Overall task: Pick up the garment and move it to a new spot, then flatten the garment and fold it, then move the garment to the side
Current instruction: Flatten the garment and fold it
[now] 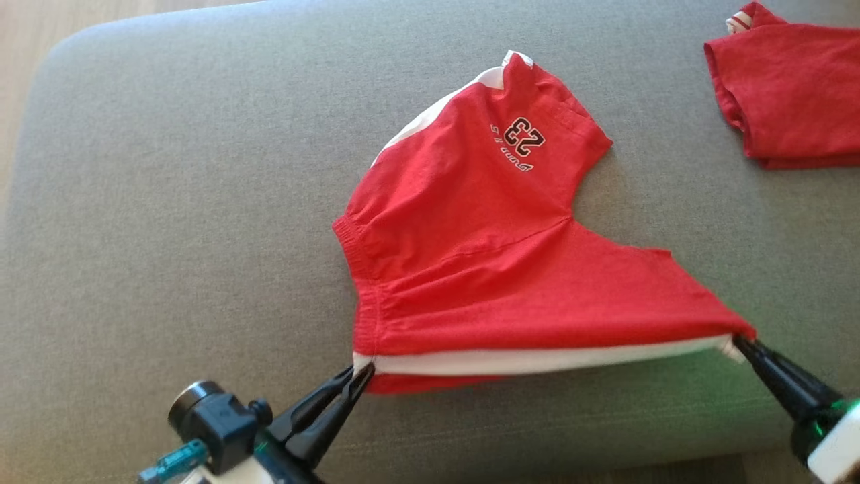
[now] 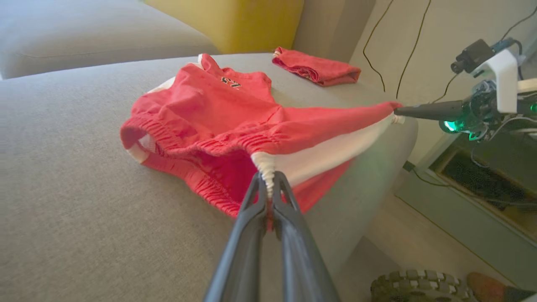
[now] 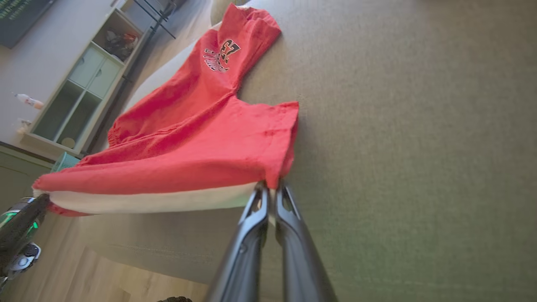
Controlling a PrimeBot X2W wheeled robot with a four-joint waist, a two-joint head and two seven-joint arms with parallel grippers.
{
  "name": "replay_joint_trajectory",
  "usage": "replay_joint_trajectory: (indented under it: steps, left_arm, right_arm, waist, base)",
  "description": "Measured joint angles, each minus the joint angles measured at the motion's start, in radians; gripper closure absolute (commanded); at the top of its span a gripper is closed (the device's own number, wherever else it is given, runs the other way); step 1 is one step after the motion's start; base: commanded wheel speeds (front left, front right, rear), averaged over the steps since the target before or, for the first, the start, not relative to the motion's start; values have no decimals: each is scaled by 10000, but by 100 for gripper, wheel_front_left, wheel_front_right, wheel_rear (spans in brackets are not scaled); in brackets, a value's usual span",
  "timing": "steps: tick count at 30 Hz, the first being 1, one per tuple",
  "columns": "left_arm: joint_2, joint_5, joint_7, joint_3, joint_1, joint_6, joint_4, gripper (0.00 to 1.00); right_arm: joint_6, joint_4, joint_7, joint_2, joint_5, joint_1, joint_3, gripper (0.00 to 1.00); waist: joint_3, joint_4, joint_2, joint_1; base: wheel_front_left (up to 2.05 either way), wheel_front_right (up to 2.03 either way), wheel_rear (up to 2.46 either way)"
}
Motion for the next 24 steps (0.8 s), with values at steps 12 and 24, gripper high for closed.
replay_joint_trajectory:
  steps: [12, 24]
  left_arm:
    - [-1503, -2071, 0, -288, -2642, -2, 1348, 100]
    - [-2477, -3791, -2, -372, -5124, -2, 3093, 100]
  right_arm:
    - [-2, 2788, 3534, 1791, -648, -4950, -324, 100]
    - [0, 5557, 5879, 2439, -1605, -9289, -625, 100]
  waist:
    - [382, 651, 0, 0]
    - [1590, 1770, 0, 0]
  base:
    - [0, 0, 0]
    - [0, 0, 0]
